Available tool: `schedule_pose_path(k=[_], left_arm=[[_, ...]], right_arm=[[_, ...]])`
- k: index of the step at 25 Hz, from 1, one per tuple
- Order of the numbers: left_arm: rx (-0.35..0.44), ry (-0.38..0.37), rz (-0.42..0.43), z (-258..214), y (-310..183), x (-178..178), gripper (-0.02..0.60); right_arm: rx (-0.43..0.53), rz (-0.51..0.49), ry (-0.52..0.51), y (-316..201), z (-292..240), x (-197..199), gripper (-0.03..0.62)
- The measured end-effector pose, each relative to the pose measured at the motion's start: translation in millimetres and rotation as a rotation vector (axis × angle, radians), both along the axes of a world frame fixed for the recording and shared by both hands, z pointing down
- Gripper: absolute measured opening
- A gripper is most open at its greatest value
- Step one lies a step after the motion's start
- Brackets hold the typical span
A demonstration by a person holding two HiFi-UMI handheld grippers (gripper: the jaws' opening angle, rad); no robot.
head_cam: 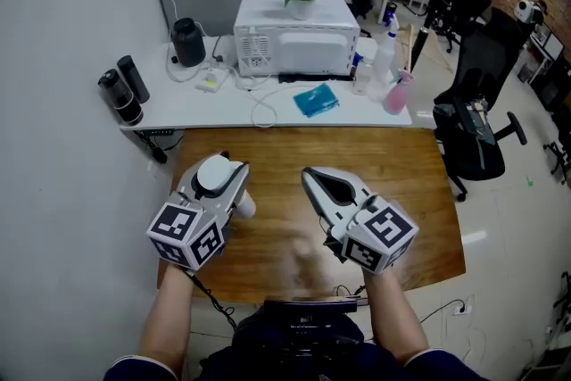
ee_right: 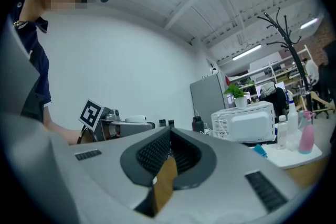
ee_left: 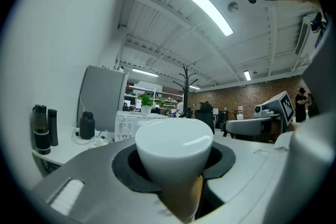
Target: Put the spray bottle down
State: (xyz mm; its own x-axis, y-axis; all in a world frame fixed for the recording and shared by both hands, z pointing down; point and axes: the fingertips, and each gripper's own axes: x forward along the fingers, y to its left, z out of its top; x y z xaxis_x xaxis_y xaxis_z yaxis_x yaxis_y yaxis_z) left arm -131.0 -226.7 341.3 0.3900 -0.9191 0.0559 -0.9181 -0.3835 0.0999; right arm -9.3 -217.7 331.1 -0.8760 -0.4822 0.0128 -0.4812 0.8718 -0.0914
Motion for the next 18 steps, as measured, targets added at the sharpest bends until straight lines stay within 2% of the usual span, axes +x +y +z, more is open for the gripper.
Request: schedule_pose_path(k=[6,13,18], left_arm=[[0.021,-0.009,0.035,10,-16,-3,0.196],[0.081,-0.031,0.053,33,-51,2,0.196],[0.067,-0.063,0.068,63,-74,14,0.196]], right_arm=[[-0.011,0.035,0.017,-4,8,-3,0.0],[-0.034,0.052,0.045,-8,21,-7,0.0],[-0.055,0.051,0.066,-7,30,-8,0.0]])
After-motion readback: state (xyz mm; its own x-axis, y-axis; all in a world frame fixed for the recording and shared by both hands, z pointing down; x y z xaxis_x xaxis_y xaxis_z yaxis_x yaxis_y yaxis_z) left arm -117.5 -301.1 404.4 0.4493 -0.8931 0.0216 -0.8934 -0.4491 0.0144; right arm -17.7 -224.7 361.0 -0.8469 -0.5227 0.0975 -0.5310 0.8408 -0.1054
